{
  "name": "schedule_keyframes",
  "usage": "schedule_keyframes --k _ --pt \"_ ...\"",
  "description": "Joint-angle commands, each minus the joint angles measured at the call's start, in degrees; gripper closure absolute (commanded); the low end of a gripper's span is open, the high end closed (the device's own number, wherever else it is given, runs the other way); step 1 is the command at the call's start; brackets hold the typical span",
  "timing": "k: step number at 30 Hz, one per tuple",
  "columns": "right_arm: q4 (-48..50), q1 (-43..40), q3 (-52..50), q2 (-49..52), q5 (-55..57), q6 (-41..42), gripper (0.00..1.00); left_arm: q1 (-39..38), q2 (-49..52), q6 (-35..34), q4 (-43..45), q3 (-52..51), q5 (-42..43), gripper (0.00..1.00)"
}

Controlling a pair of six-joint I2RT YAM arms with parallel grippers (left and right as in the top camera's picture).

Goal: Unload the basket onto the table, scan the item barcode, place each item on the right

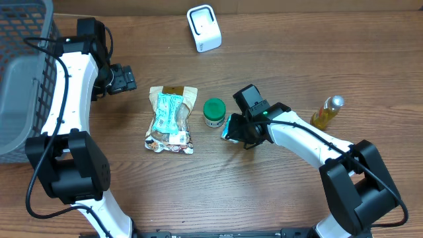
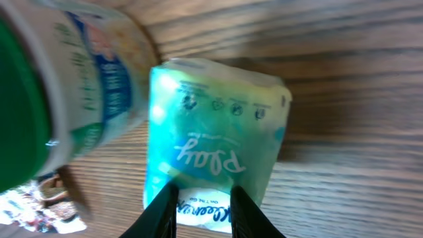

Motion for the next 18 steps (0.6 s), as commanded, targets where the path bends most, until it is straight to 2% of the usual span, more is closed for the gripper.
schedule_keyframes --k 1,12,14,18 --pt "-1.9 -0.8 0.8 0.2 5.2 -0.5 0.76 -0.3 -0.6 0.7 0.1 0.9 -0.3 0.0" --pt "-5.4 -7.8 1.6 0.2 7.0 -10.8 0.76 -0.3 -0.6 0.7 0.1 0.9 -0.3 0.0" --pt "-7.7 -9.0 4.5 0.1 5.1 -14.3 0.72 -0.3 -0.6 0.7 0.1 0.9 -0.3 0.0" --pt "-16.2 -8.9 12.9 0.1 3.9 -19.2 0.69 -0.3 -0.6 0.7 0.1 0.9 -0.3 0.01"
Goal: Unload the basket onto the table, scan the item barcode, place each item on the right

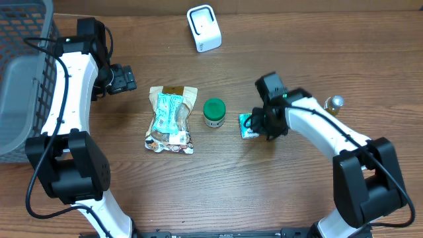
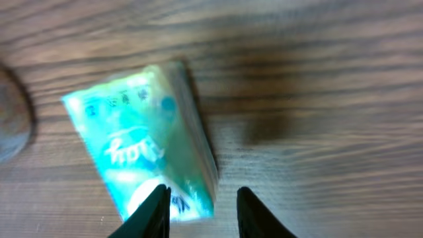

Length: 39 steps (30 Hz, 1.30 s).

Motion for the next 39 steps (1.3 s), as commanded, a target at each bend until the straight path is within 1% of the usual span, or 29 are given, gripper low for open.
schedule_keyframes --k 1,4,8,12,17,22,29,35,39 --pt "-5.6 0.9 10.8 -0.1 -0.9 -7.5 0.69 -0.3 -0.6 0.7 0.1 0.9 -0.3 0.01" --pt "-7.6 3.1 14.4 -0.1 -0.5 -8.4 0.66 -0.3 -0.6 0.7 0.1 0.9 -0.3 0.0" --pt "-7.6 6.8 13.8 0.2 5.3 -10.1 0.65 -0.3 -0.6 0.7 0.1 0.9 -0.3 0.01" --pt "-5.9 10.5 11.6 0.8 7.6 -10.1 0.62 -0.3 -0.6 0.7 0.1 0.9 -0.3 0.0" --pt "-3.6 12.5 7.5 0.9 16.3 -5.0 0.62 -0.3 -0.6 0.7 0.1 0.9 -0.3 0.0" --pt "0.7 12.3 3.3 1.0 16.1 -5.2 0.62 -0.3 -0.6 0.7 0.1 0.9 -0.3 0.0" --pt "9.3 12.5 -2.1 1.0 16.1 -6.4 0.62 -0.3 -0.6 0.7 0.1 0.9 -0.3 0.0" --pt "10.8 12.5 -3.1 1.0 16.7 -6.6 0.62 -0.3 -0.6 0.7 0.1 0.9 -0.3 0.0" --pt "12.7 12.5 -3.1 1.0 16.7 -10.9 0.65 -0.3 -0.6 0.7 0.1 0.9 -0.3 0.01"
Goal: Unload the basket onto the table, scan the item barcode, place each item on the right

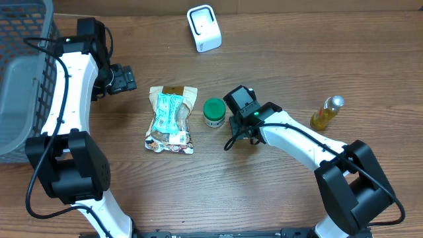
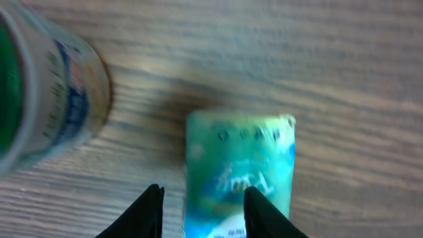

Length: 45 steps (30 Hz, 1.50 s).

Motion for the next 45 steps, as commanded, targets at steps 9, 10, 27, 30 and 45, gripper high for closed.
schedule_keyframes --k 9,10,27,30,45 --pt "1.0 -0.2 -0.2 0.3 1.0 -3.3 0.63 -0.3 -0.6 0.7 0.1 0.9 -0.3 0.0" --pt "1.0 -0.2 -0.2 0.3 1.0 -3.3 0.64 -0.3 -0.6 0.7 0.1 0.9 -0.3 0.0" --pt "-0.1 0.6 -0.2 0.3 1.2 -3.0 0.79 -0.3 -0.6 0.7 0.1 0.9 -0.3 0.0" --pt "-0.1 1.4 -0.2 0.3 1.2 -3.0 0.78 -0.3 -0.6 0.7 0.1 0.9 -0.3 0.0" --pt "0.0 2.6 -0.3 0.4 2.8 -3.0 0.72 -0.3 -0.6 0.7 0.1 0.9 -0.3 0.0"
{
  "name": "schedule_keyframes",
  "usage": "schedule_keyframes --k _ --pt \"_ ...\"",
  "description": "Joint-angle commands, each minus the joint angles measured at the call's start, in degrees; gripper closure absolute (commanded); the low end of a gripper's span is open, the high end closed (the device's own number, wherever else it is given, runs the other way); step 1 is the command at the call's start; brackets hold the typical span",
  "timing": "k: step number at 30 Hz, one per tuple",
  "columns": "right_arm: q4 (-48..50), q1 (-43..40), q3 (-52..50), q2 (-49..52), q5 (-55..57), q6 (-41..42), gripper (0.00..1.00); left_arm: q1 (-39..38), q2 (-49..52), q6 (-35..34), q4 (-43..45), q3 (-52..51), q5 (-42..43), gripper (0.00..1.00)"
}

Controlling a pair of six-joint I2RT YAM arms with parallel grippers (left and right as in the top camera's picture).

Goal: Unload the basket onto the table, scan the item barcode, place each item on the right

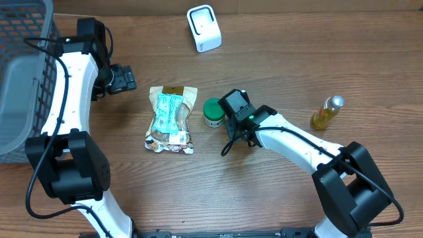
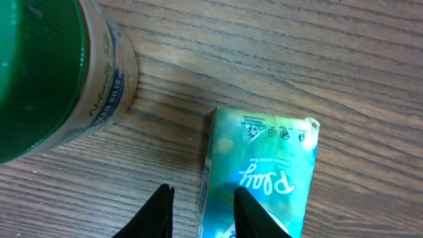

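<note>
A teal tissue pack (image 2: 264, 178) printed "Play" lies flat on the wooden table (image 2: 344, 79). My right gripper (image 2: 201, 198) is open low over it. The pack's left edge sits between the fingers and the right finger (image 2: 254, 215) overlaps the pack. In the overhead view the right gripper (image 1: 231, 125) hides the pack. A green-lidded jar (image 1: 213, 112) stands just left of the pack. The white scanner (image 1: 203, 28) sits at the table's far edge. My left gripper (image 1: 122, 78) hovers at the far left, its jaws unreadable.
A snack bag (image 1: 170, 119) lies left of the jar. A yellow oil bottle (image 1: 327, 111) lies at the right. A grey basket (image 1: 23, 73) fills the left edge beside the left arm.
My right gripper has shifted a little left toward the jar and its fingers stand slightly closer together. The pack now sits more under the right finger. The left arm has not moved.
First my right gripper's fingers stood close on the pack beside the jar. Then the pack lay further right with the fingers open over it. After that the gripper was back nearer the jar, open above the pack, and now it sits over the pack's left edge.
</note>
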Motion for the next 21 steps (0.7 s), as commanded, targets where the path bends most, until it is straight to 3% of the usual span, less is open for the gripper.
schedule_keyframes --k 1,19,21 --pt "0.2 0.2 -0.3 0.5 1.1 0.0 0.72 -0.3 -0.6 0.7 0.1 0.9 -0.3 0.01" --pt "2.2 0.2 -3.5 4.0 1.1 0.0 0.71 -0.3 -0.6 0.7 0.0 0.9 -0.3 0.0" --pt "1.6 0.1 -3.5 4.0 1.2 0.0 0.78 -0.3 -0.6 0.7 0.0 0.9 -0.3 0.01"
